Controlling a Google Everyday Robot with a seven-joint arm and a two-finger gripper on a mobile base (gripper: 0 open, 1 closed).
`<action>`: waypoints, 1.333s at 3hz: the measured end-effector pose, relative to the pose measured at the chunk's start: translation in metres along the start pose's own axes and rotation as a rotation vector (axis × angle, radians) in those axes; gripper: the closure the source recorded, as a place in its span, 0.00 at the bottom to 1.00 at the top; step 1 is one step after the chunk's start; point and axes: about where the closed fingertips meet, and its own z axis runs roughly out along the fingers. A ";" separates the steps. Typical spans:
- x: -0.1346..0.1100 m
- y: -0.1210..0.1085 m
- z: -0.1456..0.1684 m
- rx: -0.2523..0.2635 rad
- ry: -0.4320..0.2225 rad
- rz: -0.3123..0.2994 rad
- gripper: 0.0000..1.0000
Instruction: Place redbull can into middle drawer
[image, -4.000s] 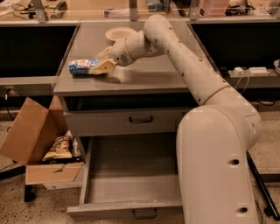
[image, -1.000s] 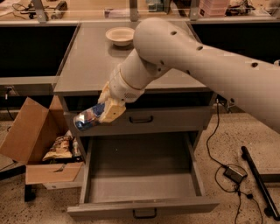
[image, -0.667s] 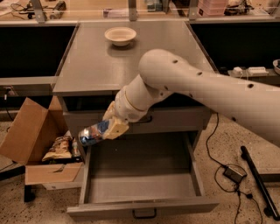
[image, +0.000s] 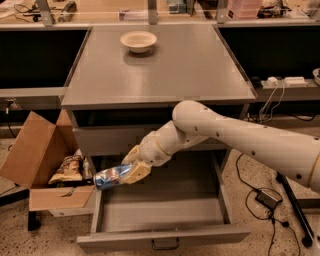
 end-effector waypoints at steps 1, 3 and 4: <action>0.013 0.001 0.014 -0.032 -0.022 0.016 1.00; 0.046 0.003 0.045 0.007 0.104 0.124 1.00; 0.090 0.022 0.076 0.072 0.177 0.285 1.00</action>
Offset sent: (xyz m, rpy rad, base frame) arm 0.0024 0.0067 -0.0341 -0.0622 0.0610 -0.0502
